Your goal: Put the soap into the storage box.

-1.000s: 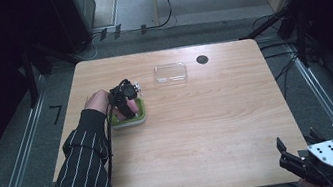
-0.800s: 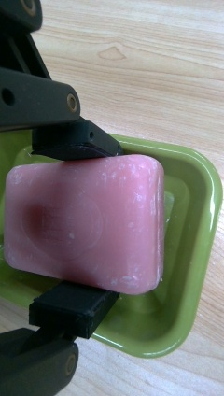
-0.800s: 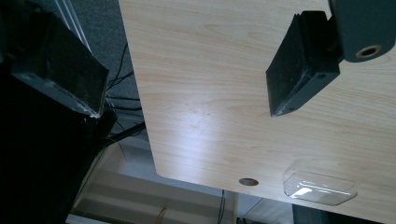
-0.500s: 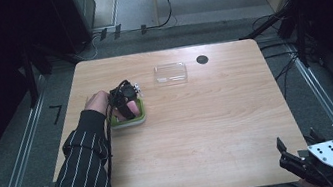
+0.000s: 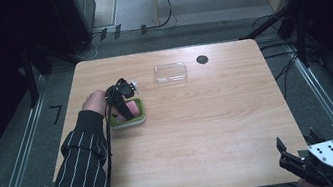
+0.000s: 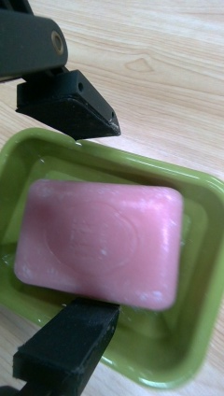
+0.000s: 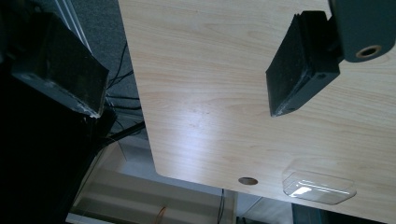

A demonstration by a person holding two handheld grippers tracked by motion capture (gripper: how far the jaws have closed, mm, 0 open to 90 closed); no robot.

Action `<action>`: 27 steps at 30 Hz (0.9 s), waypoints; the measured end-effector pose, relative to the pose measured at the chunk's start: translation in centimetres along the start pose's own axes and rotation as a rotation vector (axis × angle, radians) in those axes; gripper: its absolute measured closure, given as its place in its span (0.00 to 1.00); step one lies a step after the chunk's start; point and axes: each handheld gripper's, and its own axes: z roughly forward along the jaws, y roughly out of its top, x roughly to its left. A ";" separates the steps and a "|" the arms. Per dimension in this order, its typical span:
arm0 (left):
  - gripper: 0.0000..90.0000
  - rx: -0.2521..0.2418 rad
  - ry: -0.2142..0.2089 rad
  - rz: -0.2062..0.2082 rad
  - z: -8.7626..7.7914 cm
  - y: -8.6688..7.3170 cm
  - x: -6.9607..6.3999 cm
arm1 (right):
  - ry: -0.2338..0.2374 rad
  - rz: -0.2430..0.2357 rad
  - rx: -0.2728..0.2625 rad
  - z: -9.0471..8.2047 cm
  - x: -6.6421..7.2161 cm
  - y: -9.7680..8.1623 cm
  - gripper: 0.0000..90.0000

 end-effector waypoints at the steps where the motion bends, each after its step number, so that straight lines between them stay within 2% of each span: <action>1: 0.14 -0.008 0.002 -0.006 0.0 -0.1 0.0 | 0.001 0.000 -0.001 0.0 0.0 0.0 0.15; 13: 0.05 -0.030 0.021 -0.026 -1.1 -0.6 0.0 | 0.009 -0.001 -0.003 0.2 0.2 0.1 0.15; 19: 0.02 -0.025 -0.019 -0.050 -2.1 -0.7 -0.4 | 0.013 -0.002 -0.006 0.3 0.3 0.2 0.15; 20: 0.02 -0.028 -0.032 -0.068 -2.3 -0.8 -0.6 | 0.015 -0.004 -0.007 0.4 0.3 0.2 0.15; 23: 0.02 -0.017 -0.049 -0.079 -2.5 -0.8 -0.8 | 0.020 -0.005 -0.009 0.5 0.4 0.3 0.15; 27: 0.02 -0.026 -0.066 -0.117 -2.7 -1.0 -1.0 | 0.030 -0.008 -0.010 0.7 0.5 0.4 0.15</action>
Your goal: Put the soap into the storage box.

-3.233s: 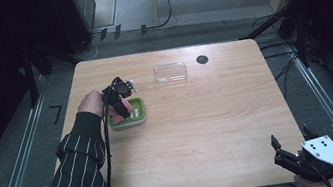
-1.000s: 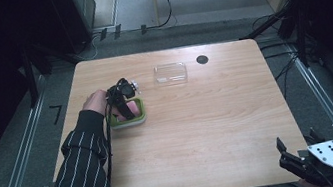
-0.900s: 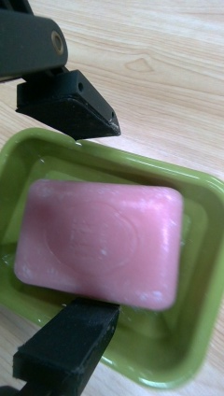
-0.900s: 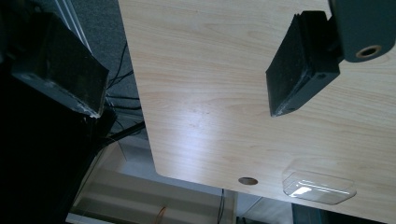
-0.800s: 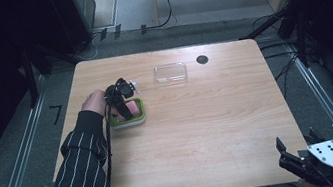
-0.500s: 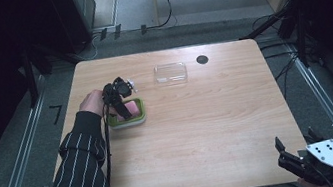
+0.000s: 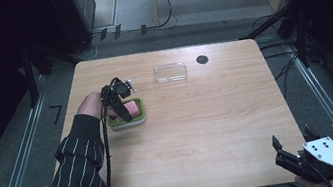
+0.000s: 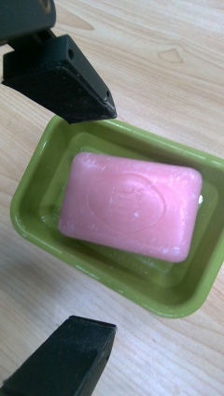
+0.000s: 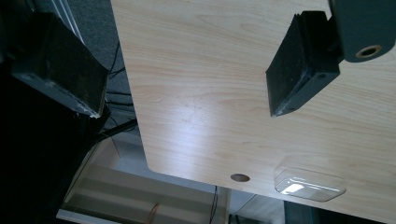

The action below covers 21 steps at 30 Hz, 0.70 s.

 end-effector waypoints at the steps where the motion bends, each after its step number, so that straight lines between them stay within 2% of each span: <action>1: 0.02 0.002 -0.006 -0.013 0.0 -0.1 0.0 | 0.000 0.000 0.000 0.0 0.0 0.0 0.15; 5: 0.02 0.014 -0.012 -0.037 0.0 -0.5 -0.3 | 0.013 -0.006 -0.004 0.3 0.2 0.2 0.15; 13: 0.02 0.036 -0.027 -0.054 -0.4 -1.7 -1.3 | 0.033 -0.012 -0.007 0.8 0.5 0.4 0.15; 19: 0.02 0.033 -0.040 -0.061 -0.6 -2.4 -2.1 | 0.043 -0.015 -0.011 1.0 0.7 0.5 0.15; 21: 0.01 0.034 -0.046 -0.080 -0.8 -2.9 -2.5 | 0.048 -0.016 -0.012 1.1 0.7 0.6 0.15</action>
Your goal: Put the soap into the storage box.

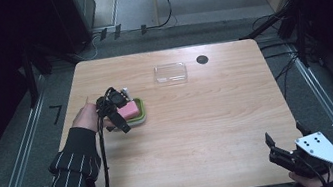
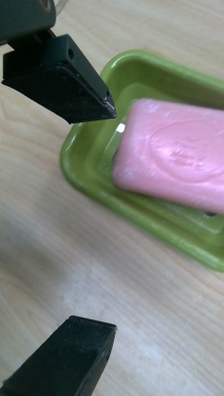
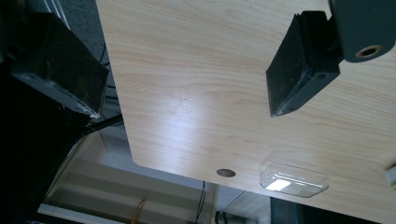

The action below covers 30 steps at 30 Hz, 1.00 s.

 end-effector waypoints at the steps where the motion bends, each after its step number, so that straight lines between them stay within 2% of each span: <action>1: 0.01 0.000 0.000 0.000 0.0 0.0 0.0 | 0.000 0.000 0.000 0.0 0.0 0.0 0.15; 11: 0.01 0.012 -0.024 -0.045 0.0 -2.1 -1.2 | 0.016 -0.005 -0.003 0.4 0.3 0.2 0.15; 30: 0.01 0.012 -0.024 -0.133 0.4 -6.0 -3.3 | 0.067 -0.026 -0.015 1.8 1.2 0.9 0.15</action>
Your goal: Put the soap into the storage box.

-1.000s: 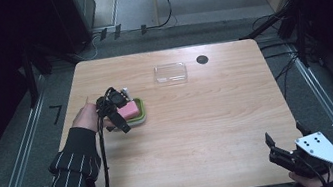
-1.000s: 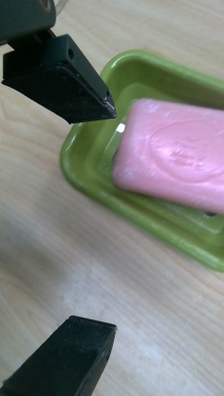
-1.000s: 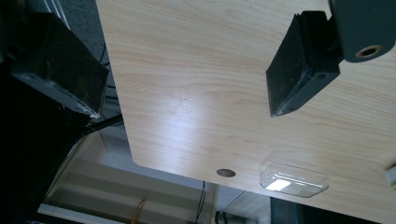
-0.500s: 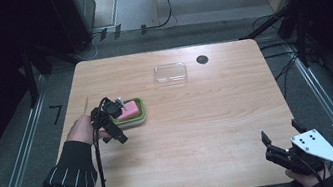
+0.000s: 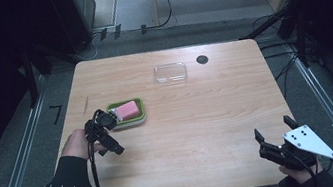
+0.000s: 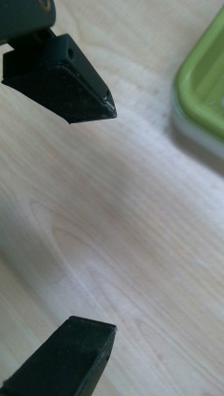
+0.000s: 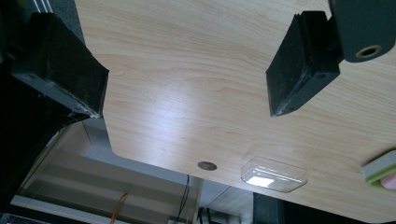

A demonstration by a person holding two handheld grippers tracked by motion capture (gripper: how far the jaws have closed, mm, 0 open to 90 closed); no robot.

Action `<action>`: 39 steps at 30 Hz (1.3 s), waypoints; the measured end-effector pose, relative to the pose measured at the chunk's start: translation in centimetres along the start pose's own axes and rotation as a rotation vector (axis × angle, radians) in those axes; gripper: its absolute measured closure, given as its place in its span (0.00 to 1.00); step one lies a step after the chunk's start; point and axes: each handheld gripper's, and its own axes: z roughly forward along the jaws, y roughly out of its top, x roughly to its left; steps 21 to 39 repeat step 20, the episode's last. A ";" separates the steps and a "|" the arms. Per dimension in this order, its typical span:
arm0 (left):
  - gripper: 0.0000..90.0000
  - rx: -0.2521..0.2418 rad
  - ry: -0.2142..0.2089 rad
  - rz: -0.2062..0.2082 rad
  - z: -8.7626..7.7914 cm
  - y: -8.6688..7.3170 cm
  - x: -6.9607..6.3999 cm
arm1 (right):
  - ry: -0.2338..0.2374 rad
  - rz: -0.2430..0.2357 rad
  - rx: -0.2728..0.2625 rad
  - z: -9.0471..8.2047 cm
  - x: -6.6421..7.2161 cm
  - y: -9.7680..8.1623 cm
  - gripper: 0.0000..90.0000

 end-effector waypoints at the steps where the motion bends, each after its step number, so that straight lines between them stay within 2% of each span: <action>1: 0.01 0.006 0.000 0.007 0.0 -0.2 0.0 | 0.000 0.000 0.000 0.0 0.0 0.0 0.15; 4: 0.01 -0.003 -0.004 -0.021 0.3 -0.9 -0.4 | 0.011 -0.004 -0.001 0.3 0.2 0.1 0.15; 10: 0.01 0.003 -0.006 -0.039 0.9 -2.1 -0.9 | 0.027 -0.007 -0.002 0.6 0.4 0.3 0.15; 11: 0.01 -0.013 -0.013 -0.058 1.0 -2.5 -1.0 | 0.033 -0.007 -0.004 0.8 0.5 0.4 0.15; 17: 0.01 -0.026 -0.022 -0.079 1.5 -3.8 -1.0 | 0.045 -0.010 -0.006 1.1 0.7 0.5 0.15; 18: 0.01 -0.020 -0.035 -0.088 1.7 -4.0 -1.0 | 0.045 -0.011 -0.008 1.1 0.7 0.5 0.15; 19: 0.01 -0.010 -0.042 -0.115 1.9 -4.3 -0.8 | 0.051 -0.009 -0.006 1.2 0.7 0.6 0.15; 39: 0.01 -0.010 -0.042 -0.115 1.9 -4.3 -0.8 | 0.051 -0.009 -0.006 1.2 0.7 0.6 0.15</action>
